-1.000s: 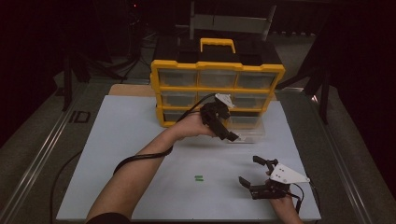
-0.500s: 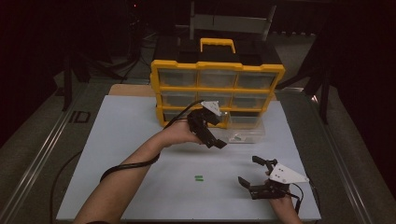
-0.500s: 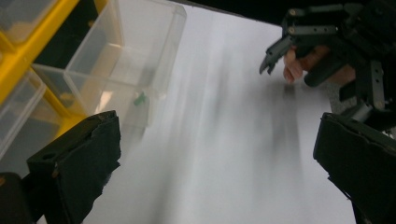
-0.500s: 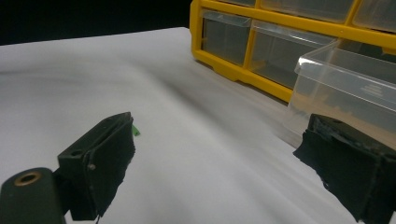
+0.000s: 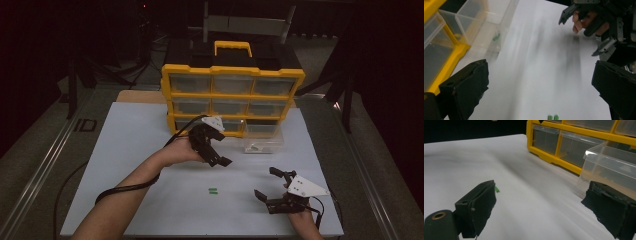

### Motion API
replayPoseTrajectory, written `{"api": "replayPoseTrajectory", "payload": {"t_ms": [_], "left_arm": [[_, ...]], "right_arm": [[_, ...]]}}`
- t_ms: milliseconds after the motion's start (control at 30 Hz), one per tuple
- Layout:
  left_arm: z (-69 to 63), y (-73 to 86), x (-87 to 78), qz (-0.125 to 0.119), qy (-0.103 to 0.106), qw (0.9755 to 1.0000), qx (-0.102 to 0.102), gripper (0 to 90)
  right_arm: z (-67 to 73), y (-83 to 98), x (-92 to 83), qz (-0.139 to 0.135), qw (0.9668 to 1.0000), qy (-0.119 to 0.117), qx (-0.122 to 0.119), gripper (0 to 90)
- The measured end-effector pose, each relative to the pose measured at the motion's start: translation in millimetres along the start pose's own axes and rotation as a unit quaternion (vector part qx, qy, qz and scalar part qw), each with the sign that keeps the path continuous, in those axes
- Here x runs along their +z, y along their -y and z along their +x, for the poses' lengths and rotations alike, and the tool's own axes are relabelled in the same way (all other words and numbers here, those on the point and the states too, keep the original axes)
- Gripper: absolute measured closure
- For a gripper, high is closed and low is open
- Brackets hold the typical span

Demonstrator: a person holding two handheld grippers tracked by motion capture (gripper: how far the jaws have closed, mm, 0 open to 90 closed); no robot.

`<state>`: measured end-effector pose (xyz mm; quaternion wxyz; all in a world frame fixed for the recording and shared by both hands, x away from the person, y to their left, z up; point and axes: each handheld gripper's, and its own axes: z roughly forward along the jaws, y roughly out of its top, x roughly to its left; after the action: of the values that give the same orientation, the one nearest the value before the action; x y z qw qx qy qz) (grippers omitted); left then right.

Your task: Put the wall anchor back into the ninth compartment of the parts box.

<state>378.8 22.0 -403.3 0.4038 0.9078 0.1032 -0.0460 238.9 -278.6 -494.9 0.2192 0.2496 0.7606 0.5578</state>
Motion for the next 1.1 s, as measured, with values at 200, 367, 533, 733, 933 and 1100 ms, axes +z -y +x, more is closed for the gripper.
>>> {"api": "replayPoseTrajectory", "payload": {"t_ms": [200,367,533,733,933,1100], "left_arm": [[-4.6,12.0,1.3,0.0,0.0,1.0,-0.002,1.5],[-8.4,24.3,7.7,0.002,0.005,1.0,-0.007,1.5],[-12.2,36.5,14.0,0.012,0.006,0.9999,-0.007,1.8],[-16.2,51.6,19.0,0.018,0.009,0.9998,-0.005,6.6],[-19.4,67.9,28.8,0.035,0.012,0.9993,-0.01,16.8],[-21.3,80.2,37.3,0.046,0.012,0.9988,-0.011,31.2]], "right_arm": [[-0.3,0.1,-0.3,0.0,1.0,0.0,0.0,9.0],[0.1,-0.1,-0.4,0.0,1.0,0.002,-0.001,9.0],[0.0,0.0,-0.1,0.002,1.0,0.002,-0.001,9.0],[-0.2,0.1,-0.2,0.002,1.0,0.003,-0.001,9.0],[0.4,-0.2,0.0,0.002,1.0,0.004,-0.002,9.0],[-0.1,-0.1,-0.1,0.003,1.0,0.005,-0.002,9.0]]}}
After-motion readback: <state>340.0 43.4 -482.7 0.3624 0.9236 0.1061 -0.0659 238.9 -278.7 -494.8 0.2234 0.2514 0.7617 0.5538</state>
